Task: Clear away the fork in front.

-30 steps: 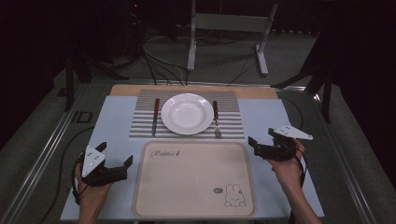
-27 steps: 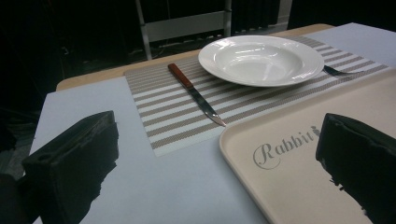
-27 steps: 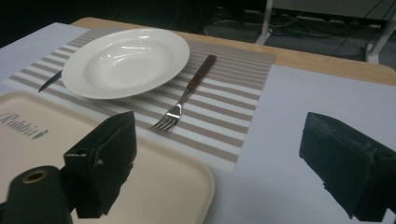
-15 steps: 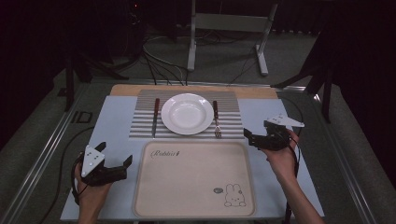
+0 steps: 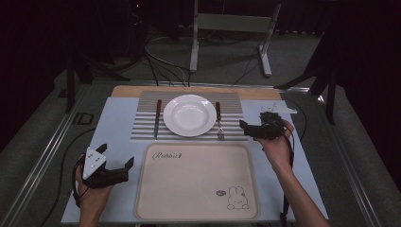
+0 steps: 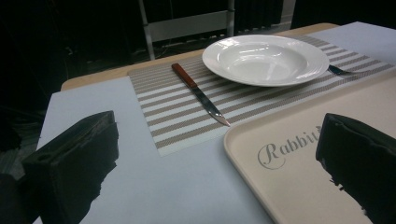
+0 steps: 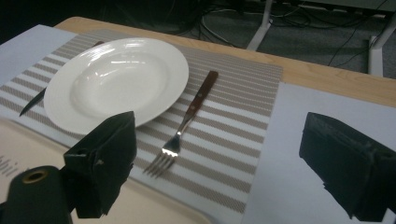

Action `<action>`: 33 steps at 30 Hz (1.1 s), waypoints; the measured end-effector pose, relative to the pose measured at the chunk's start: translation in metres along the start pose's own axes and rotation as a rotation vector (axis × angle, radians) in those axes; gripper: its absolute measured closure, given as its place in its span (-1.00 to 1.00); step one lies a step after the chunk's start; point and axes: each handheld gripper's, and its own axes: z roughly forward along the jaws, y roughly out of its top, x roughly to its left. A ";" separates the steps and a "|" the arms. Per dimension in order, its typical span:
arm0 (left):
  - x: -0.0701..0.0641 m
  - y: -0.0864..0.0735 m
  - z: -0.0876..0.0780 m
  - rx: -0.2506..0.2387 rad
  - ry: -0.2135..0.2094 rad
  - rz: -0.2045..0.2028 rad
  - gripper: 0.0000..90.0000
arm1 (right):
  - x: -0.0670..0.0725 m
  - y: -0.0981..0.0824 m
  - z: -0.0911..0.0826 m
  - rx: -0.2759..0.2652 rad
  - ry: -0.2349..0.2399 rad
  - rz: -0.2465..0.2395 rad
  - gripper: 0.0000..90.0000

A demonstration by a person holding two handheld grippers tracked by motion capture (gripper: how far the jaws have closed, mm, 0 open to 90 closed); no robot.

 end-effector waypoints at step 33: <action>0.004 -0.001 -0.001 -0.006 0.013 -0.014 -1.00 | 0.001 0.048 0.063 0.008 -0.042 0.024 -0.75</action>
